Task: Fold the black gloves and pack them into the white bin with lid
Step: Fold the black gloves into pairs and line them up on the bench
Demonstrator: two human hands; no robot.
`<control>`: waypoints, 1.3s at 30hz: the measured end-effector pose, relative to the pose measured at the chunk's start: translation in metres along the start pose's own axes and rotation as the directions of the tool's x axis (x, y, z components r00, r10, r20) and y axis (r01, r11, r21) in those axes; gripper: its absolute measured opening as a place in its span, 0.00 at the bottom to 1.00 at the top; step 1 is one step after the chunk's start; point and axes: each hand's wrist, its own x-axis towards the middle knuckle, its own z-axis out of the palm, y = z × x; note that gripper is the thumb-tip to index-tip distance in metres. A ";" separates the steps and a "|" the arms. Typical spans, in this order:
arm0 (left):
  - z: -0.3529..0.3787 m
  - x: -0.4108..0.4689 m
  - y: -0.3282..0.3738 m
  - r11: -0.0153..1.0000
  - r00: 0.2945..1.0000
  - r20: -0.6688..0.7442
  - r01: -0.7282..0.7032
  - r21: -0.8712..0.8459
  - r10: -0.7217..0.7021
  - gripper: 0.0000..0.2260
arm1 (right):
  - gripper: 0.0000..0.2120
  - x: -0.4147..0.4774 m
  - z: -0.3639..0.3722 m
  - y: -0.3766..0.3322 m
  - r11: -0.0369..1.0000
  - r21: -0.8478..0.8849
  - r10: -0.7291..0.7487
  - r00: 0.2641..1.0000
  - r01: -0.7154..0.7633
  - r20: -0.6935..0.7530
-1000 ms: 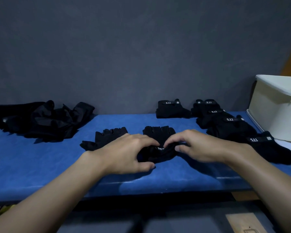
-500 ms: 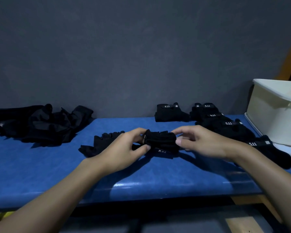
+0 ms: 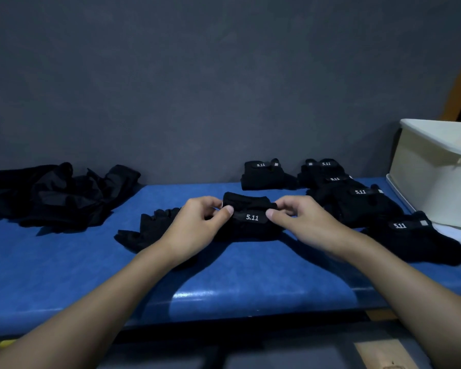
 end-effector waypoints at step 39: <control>-0.005 0.007 -0.011 0.896 0.979 0.146 -0.189 0.403 0.141 0.14 | 0.28 0.027 0.024 0.015 0.788 -0.614 -0.040 0.999 0.039 0.012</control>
